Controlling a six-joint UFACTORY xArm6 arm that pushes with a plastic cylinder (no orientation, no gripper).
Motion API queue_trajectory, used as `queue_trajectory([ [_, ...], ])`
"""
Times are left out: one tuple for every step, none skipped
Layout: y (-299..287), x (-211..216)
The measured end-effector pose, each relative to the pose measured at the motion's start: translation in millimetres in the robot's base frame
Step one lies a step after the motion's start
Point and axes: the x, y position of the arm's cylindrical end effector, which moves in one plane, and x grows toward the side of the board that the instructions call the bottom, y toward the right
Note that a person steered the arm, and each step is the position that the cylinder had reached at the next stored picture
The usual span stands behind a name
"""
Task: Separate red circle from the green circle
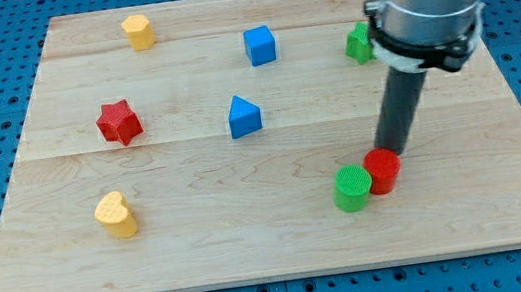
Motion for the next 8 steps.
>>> queue_trajectory([
  [33.4, 18.7],
  [52.7, 36.6],
  [47.8, 30.7],
  [23.1, 13.9],
  [47.0, 29.1],
  [11.7, 42.9],
  [-40.8, 30.4],
  [-98.8, 4.9],
])
